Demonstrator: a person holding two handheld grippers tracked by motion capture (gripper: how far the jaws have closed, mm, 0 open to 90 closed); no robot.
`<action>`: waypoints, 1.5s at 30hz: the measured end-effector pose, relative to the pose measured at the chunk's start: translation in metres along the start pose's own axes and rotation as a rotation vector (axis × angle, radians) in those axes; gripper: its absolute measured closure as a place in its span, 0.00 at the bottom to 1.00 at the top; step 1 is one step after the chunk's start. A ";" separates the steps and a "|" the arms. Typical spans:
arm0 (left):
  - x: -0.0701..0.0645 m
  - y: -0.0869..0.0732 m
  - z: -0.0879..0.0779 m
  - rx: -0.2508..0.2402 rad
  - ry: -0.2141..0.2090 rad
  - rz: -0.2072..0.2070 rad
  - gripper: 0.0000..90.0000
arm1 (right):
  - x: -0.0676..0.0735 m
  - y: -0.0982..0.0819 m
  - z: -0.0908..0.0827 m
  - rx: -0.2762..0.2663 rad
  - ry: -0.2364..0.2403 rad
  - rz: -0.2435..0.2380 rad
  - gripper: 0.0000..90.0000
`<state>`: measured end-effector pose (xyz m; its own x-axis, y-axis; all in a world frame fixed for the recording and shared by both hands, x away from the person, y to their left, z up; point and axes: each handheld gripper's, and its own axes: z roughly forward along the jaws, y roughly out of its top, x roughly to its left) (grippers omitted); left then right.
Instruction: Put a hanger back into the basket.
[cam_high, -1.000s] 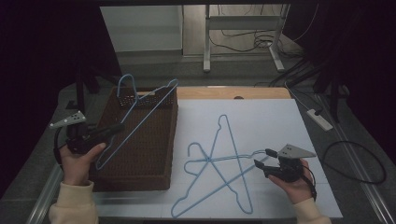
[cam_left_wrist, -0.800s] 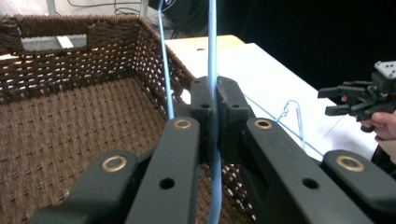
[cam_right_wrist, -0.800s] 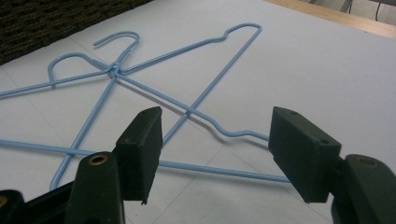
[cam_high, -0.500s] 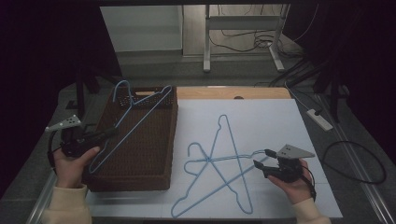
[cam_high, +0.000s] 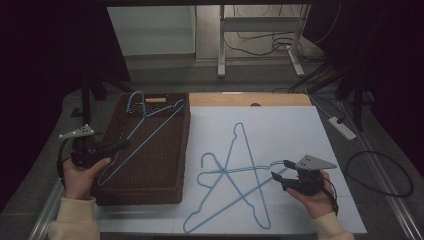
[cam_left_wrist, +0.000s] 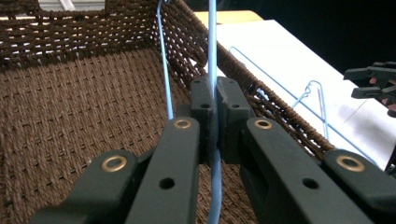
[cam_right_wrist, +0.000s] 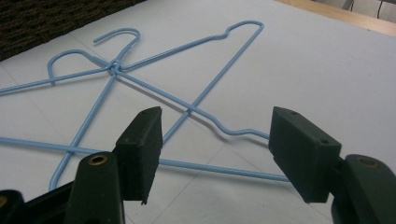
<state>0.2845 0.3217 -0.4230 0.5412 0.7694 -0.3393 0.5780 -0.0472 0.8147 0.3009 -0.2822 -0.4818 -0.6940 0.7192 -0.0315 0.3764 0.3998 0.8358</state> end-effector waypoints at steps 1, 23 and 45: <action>0.000 0.000 0.001 0.005 0.000 -0.003 0.96 | 0.000 0.000 0.000 0.001 0.001 0.001 0.40; 0.017 0.001 0.033 0.213 0.079 0.022 0.96 | 0.001 0.000 0.001 0.007 0.008 -0.005 0.40; 0.029 -0.001 0.062 0.508 0.288 0.031 0.95 | 0.001 -0.001 0.003 0.018 0.015 -0.001 0.40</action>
<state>0.3375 0.3051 -0.4625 0.4158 0.9016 -0.1194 0.8233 -0.3174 0.4705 0.3016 -0.2799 -0.4842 -0.7037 0.7101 -0.0242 0.3865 0.4112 0.8255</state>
